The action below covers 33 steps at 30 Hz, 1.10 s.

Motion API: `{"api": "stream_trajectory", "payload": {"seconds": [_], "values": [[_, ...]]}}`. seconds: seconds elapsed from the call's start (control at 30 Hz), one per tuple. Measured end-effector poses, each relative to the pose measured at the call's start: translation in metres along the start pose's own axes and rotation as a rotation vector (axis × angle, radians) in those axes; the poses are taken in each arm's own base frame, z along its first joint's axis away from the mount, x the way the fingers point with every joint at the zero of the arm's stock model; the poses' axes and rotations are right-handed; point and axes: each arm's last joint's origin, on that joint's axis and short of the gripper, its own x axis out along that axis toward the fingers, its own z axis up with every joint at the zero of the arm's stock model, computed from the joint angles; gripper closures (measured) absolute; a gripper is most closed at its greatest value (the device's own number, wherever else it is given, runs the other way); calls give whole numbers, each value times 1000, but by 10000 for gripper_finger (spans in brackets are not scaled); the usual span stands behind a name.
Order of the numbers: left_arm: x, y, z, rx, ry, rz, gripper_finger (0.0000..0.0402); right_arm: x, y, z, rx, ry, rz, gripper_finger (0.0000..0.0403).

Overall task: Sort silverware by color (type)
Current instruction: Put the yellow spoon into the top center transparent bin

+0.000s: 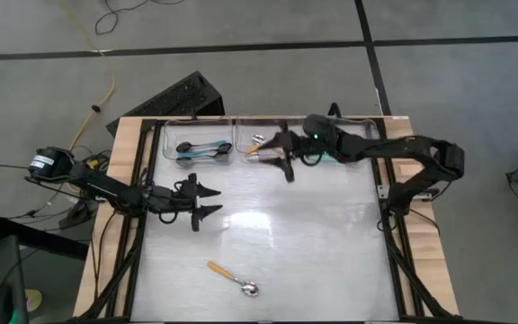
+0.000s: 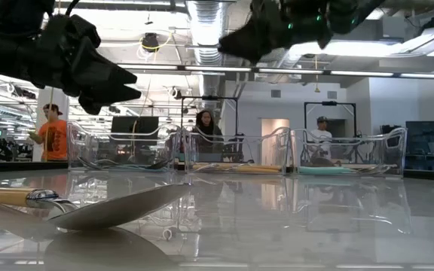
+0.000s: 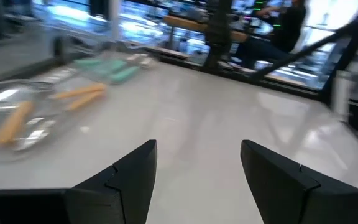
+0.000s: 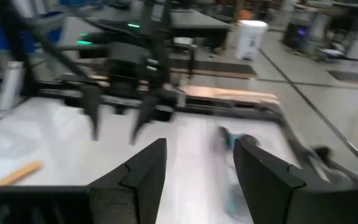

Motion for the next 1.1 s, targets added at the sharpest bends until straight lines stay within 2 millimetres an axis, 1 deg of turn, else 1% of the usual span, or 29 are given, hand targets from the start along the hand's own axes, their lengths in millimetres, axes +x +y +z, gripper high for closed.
{"api": "stream_trajectory", "payload": {"seconds": [0.13,0.2,0.3,0.5,0.63,0.77,0.87,0.93,1.03,1.1], "values": [[-1,-6,3,-13,6,-170,184,0,27,14,-25,-39,75,191],[-2,-10,6,-21,-16,-253,184,0,38,17,-28,-35,93,191],[-4,-17,10,-22,-64,-324,184,2,52,16,-26,-2,108,191],[-8,-29,15,41,-121,-391,184,7,77,12,-4,50,182,191],[-7,-33,22,50,-148,-372,184,9,100,11,64,70,203,191],[-5,-32,23,97,-170,-291,184,19,134,0,53,127,193,191],[-5,-30,24,107,-183,-225,184,29,158,-10,20,145,150,191],[-5,-29,24,102,-188,-206,184,33,168,-15,3,175,81,191],[-5,-29,24,71,-186,-201,184,35,177,-8,16,224,-47,191],[-5,-29,24,53,-183,-203,184,33,181,-1,44,261,-78,191]]}}
